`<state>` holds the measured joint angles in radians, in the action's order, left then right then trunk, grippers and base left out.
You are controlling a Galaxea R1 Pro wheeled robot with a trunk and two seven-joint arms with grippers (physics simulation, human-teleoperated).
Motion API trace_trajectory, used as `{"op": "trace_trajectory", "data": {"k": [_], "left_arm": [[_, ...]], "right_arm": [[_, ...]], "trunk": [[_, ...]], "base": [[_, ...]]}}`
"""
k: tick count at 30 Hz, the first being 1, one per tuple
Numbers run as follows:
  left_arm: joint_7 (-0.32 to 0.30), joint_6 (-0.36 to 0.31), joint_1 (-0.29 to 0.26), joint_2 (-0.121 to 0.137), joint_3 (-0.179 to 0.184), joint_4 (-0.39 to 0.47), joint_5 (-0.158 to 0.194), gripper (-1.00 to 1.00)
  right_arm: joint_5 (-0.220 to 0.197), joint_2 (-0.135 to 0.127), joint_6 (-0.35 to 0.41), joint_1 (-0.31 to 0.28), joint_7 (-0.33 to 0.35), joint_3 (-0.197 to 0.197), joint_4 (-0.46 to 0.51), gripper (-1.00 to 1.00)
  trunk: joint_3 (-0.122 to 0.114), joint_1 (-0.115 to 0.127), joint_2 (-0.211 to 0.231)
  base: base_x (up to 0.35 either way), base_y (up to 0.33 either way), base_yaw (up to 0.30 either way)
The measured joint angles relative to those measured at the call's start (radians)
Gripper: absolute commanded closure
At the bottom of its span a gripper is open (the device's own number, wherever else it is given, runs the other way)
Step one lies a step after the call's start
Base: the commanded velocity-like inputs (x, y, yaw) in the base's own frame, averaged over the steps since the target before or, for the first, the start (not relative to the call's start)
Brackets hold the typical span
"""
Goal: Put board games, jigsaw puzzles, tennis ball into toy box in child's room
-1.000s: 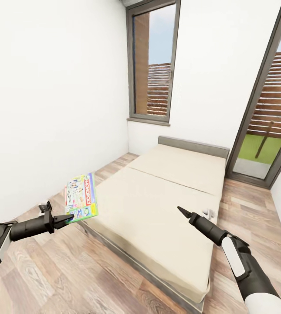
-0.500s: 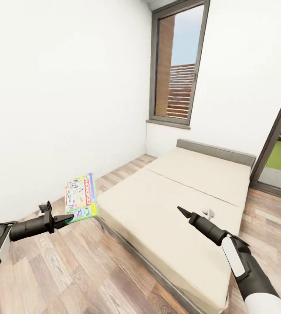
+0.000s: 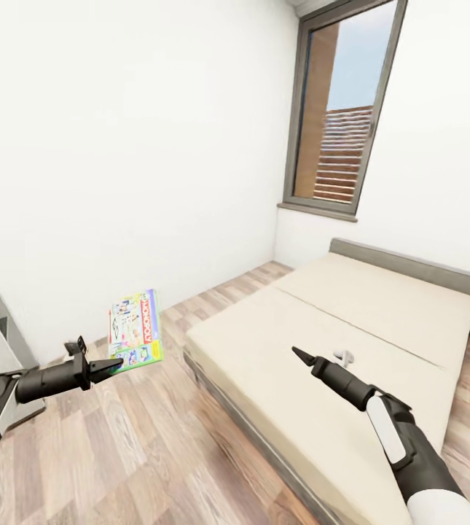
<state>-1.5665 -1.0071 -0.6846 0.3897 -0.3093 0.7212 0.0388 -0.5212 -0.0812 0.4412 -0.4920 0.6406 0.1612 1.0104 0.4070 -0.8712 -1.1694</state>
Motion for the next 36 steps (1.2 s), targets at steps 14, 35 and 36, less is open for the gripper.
{"op": "trace_trajectory", "data": {"k": [14,35,36], "left_arm": [[0.0,0.0,0.0,0.0,0.0,0.0,0.0,1.0],[0.0,0.0,0.0,0.0,-0.002,0.0,0.0,1.0],[0.0,0.0,0.0,0.0,-0.002,0.0,0.0,1.0]], "right_arm": [[0.0,0.0,0.0,0.0,0.001,-0.005,0.0,-1.0],[0.001,0.0,0.0,0.0,0.0,-0.005,0.001,-1.0],[0.001,0.0,0.0,0.0,0.0,-0.005,0.001,-1.0]], "trunk": [[-0.005,0.0,0.0],[-0.005,0.0,0.0],[-0.005,-0.001,0.0]], "base": [[0.32,0.003,0.264],[0.234,0.081,0.126],[0.002,0.033,0.149]]}}
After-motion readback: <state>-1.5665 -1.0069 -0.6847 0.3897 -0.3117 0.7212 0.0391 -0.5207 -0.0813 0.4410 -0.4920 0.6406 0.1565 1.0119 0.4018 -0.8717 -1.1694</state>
